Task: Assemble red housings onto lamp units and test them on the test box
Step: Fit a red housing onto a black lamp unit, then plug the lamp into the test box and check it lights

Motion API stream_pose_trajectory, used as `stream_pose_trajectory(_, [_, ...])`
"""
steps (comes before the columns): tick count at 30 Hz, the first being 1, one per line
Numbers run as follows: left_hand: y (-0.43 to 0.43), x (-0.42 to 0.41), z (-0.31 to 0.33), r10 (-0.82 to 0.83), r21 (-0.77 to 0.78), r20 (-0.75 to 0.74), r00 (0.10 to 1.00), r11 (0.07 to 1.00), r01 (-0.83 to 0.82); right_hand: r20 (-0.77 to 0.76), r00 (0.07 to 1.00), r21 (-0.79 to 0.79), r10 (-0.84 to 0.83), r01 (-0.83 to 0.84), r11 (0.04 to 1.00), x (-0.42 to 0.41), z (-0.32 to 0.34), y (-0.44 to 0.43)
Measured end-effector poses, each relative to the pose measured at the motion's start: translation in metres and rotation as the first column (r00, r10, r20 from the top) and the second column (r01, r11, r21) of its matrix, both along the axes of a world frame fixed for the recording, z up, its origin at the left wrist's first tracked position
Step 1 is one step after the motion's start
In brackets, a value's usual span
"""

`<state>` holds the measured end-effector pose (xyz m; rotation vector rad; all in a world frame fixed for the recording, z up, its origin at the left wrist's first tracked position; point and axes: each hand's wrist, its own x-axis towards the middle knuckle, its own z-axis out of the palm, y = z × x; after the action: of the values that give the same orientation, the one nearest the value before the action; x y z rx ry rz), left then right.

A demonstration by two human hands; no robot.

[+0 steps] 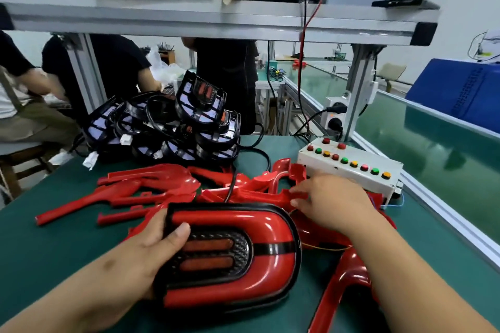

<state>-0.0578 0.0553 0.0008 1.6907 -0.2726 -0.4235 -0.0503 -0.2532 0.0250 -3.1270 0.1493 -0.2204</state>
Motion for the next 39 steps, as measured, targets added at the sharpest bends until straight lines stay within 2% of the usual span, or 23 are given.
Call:
stream_pose_trajectory(4, [-0.013,-0.018,0.028,-0.006,0.177,-0.006,1.000,0.984,0.006,-0.048,0.998,0.032,0.028,-0.027,0.999,-0.003,0.003,0.000])
stream_pose_trajectory(7, [-0.009,-0.016,0.034,0.032,0.385,0.117,0.993,0.920,-0.076,0.001,0.997,0.070,0.071,-0.071,0.995,-0.004,0.006,0.000])
stream_pose_trajectory(9, [-0.004,-0.016,0.046,-0.021,0.534,0.228,0.973,0.839,-0.107,0.024,0.994,0.092,0.110,-0.112,0.990,-0.005,0.007,-0.003])
stream_pose_trajectory(11, [-0.001,-0.009,0.063,-0.089,0.613,0.348,0.933,0.775,-0.154,0.057,0.992,0.115,0.114,-0.120,0.986,-0.005,0.008,-0.006])
stream_pose_trajectory(12, [-0.001,-0.001,0.072,-0.097,0.610,0.404,0.910,0.769,-0.189,0.100,0.990,0.127,0.104,-0.117,0.985,-0.004,0.008,-0.008])
stream_pose_trajectory(16, [-0.029,0.053,0.100,-0.054,0.457,0.505,0.862,0.864,-0.213,0.338,0.941,0.213,0.002,-0.079,0.974,0.001,0.004,-0.009])
stream_pose_trajectory(18, [-0.061,0.088,0.106,-0.154,0.473,0.530,0.834,0.870,-0.140,0.379,0.925,0.248,-0.027,-0.074,0.966,0.002,0.001,-0.005])
stream_pose_trajectory(20, [-0.100,0.115,0.105,-0.275,0.561,0.508,0.816,0.825,-0.071,0.384,0.922,0.283,-0.046,-0.070,0.957,0.003,-0.002,-0.001])
stream_pose_trajectory(23, [-0.152,0.146,0.089,-0.466,0.742,0.409,0.784,0.670,0.012,0.383,0.921,0.268,-0.071,-0.037,0.963,0.004,-0.005,0.001])
stream_pose_trajectory(24, [-0.165,0.153,0.083,-0.543,0.814,0.360,0.758,0.580,0.029,0.388,0.918,0.262,-0.078,-0.029,0.965,0.004,-0.005,0.001])
stream_pose_trajectory(26, [-0.181,0.164,0.071,-0.696,0.941,0.219,0.683,0.335,0.039,0.397,0.914,0.261,-0.088,-0.020,0.965,0.004,-0.005,0.001])
stream_pose_trajectory(28, [-0.189,0.171,0.061,-0.786,0.995,0.065,0.615,0.097,0.019,0.404,0.909,0.269,-0.099,-0.014,0.963,0.004,-0.004,0.000])
stream_pose_trajectory(29, [-0.192,0.174,0.057,-0.806,1.000,0.007,0.592,0.010,0.003,0.409,0.907,0.271,-0.102,-0.013,0.963,0.004,-0.004,0.000])
stream_pose_trajectory(30, [-0.194,0.175,0.054,-0.816,0.999,-0.028,0.578,-0.038,-0.006,0.415,0.904,0.269,-0.106,-0.011,0.963,0.004,-0.004,0.000])
stream_pose_trajectory(32, [-0.196,0.177,0.049,-0.810,0.998,-0.048,0.585,-0.058,0.001,0.423,0.900,0.261,-0.110,-0.004,0.965,0.004,-0.005,0.000])
stream_pose_trajectory(37, [-0.194,0.182,0.039,-0.765,0.995,0.054,0.641,0.099,0.034,0.412,0.903,0.265,-0.125,0.012,0.964,0.005,-0.007,0.002])
stream_pose_trajectory(39, [-0.193,0.183,0.038,-0.764,0.994,0.073,0.641,0.110,0.018,0.412,0.902,0.264,-0.126,0.015,0.965,0.004,-0.007,0.002])
